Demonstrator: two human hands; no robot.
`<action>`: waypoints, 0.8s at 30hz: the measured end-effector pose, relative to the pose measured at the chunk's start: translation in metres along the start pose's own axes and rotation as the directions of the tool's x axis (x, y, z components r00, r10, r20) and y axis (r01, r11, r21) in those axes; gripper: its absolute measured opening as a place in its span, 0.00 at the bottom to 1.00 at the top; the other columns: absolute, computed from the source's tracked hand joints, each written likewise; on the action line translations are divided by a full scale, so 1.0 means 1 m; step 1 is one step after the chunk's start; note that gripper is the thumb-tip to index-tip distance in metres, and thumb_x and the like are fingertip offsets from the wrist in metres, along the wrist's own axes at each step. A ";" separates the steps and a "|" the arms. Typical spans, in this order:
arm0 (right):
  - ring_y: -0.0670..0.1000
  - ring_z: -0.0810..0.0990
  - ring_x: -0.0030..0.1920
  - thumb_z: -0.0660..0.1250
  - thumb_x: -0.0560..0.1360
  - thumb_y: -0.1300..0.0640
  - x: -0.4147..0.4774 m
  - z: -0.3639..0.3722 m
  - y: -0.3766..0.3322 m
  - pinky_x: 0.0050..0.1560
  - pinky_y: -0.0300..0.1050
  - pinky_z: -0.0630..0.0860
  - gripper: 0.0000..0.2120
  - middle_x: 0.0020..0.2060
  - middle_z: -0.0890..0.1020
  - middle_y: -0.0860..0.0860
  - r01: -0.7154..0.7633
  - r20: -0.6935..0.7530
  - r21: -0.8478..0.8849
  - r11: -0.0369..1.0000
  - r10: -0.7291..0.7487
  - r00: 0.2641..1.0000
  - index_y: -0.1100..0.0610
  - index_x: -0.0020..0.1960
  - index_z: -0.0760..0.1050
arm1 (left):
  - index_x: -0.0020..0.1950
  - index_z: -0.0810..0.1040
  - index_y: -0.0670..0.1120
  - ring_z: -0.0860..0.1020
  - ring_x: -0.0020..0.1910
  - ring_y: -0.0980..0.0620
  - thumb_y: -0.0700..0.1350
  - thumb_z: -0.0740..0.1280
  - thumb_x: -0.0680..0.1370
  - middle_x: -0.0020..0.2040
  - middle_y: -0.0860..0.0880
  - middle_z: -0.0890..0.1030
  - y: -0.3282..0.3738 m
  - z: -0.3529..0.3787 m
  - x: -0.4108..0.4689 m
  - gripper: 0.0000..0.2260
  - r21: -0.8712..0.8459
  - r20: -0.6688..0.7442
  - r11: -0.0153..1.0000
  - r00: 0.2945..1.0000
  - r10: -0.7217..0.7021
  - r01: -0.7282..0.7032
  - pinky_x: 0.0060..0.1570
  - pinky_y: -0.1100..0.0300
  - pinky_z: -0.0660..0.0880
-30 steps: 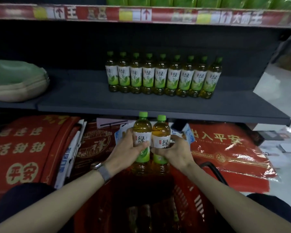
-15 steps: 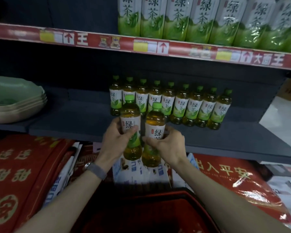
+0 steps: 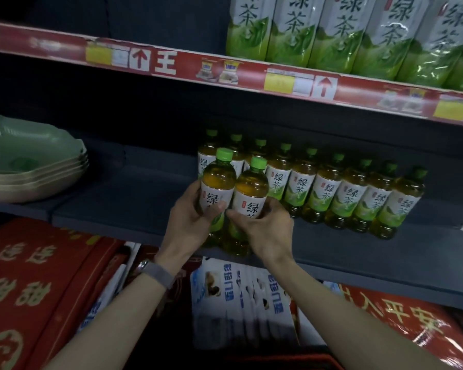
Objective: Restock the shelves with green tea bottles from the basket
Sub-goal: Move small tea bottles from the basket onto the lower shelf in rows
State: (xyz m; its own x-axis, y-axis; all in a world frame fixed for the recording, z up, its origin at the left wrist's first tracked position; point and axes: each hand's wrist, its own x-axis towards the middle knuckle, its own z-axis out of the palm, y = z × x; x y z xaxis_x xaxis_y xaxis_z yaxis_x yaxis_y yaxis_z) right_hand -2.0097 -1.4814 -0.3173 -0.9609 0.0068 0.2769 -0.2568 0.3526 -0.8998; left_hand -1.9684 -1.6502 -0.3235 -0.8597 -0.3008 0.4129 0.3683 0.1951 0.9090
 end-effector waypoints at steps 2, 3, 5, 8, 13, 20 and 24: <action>0.40 0.86 0.47 0.85 0.64 0.41 0.004 0.010 -0.001 0.49 0.42 0.86 0.28 0.49 0.88 0.43 0.028 -0.004 -0.025 0.999 -0.028 1.000 0.50 0.59 0.80 | 0.73 0.77 0.52 0.82 0.64 0.55 0.42 0.74 0.80 0.63 0.55 0.85 -0.007 -0.003 0.008 0.22 -0.016 -0.021 1.000 1.000 0.002 -0.002 0.64 0.44 0.80; 0.39 0.86 0.47 0.85 0.65 0.41 0.007 0.014 -0.003 0.48 0.40 0.86 0.28 0.49 0.87 0.43 0.038 -0.012 -0.043 0.998 -0.038 0.999 0.49 0.58 0.79 | 0.73 0.76 0.51 0.82 0.65 0.54 0.42 0.74 0.80 0.64 0.53 0.84 -0.011 -0.003 0.011 0.21 -0.018 -0.028 1.000 1.000 0.006 -0.007 0.65 0.43 0.80; 0.39 0.85 0.46 0.85 0.65 0.41 0.011 0.021 -0.004 0.48 0.39 0.85 0.26 0.48 0.87 0.43 0.043 -0.027 -0.062 0.997 -0.045 0.999 0.47 0.56 0.78 | 0.73 0.76 0.50 0.82 0.66 0.52 0.42 0.73 0.81 0.65 0.52 0.84 -0.016 -0.004 0.014 0.21 -0.024 -0.041 1.000 0.999 0.017 -0.018 0.65 0.43 0.79; 0.41 0.86 0.46 0.84 0.64 0.38 0.018 0.029 -0.002 0.48 0.45 0.87 0.28 0.47 0.87 0.43 0.053 -0.025 -0.098 0.994 -0.056 0.998 0.48 0.58 0.78 | 0.74 0.75 0.49 0.81 0.67 0.49 0.42 0.73 0.81 0.66 0.49 0.83 -0.023 -0.006 0.016 0.21 -0.080 -0.039 0.996 0.999 0.028 -0.031 0.66 0.41 0.79; 0.42 0.86 0.47 0.82 0.64 0.34 0.021 0.036 0.002 0.49 0.48 0.87 0.35 0.47 0.86 0.44 0.054 -0.053 -0.106 0.993 -0.060 0.997 0.49 0.64 0.76 | 0.76 0.73 0.51 0.80 0.68 0.54 0.42 0.72 0.81 0.67 0.53 0.83 -0.027 -0.007 0.020 0.24 -0.089 -0.002 0.996 1.000 0.014 -0.014 0.67 0.48 0.79; 0.41 0.80 0.60 0.82 0.71 0.53 0.023 0.015 0.021 0.57 0.31 0.74 0.34 0.60 0.82 0.40 0.021 0.316 -0.087 0.996 0.008 0.949 0.48 0.72 0.72 | 0.79 0.64 0.57 0.76 0.65 0.59 0.44 0.81 0.72 0.66 0.59 0.78 -0.045 -0.033 0.012 0.41 0.227 0.092 0.957 0.974 -0.207 0.182 0.64 0.58 0.74; 0.40 0.78 0.60 0.80 0.74 0.55 0.021 0.015 0.037 0.52 0.21 0.70 0.32 0.65 0.82 0.44 0.039 0.307 -0.115 0.993 -0.002 0.952 0.52 0.75 0.73 | 0.73 0.71 0.51 0.78 0.57 0.56 0.44 0.82 0.72 0.58 0.58 0.79 -0.053 -0.037 0.007 0.33 0.346 0.014 0.912 0.970 -0.242 0.222 0.59 0.58 0.77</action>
State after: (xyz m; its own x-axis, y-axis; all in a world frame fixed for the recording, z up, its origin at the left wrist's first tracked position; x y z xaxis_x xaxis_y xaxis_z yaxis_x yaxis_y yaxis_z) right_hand -2.0413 -1.4819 -0.3497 -0.9458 -0.2818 0.1616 -0.2806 0.4582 -0.8434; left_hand -1.9814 -1.6970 -0.3670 -0.9280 -0.3262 0.1799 0.0221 0.4338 0.9007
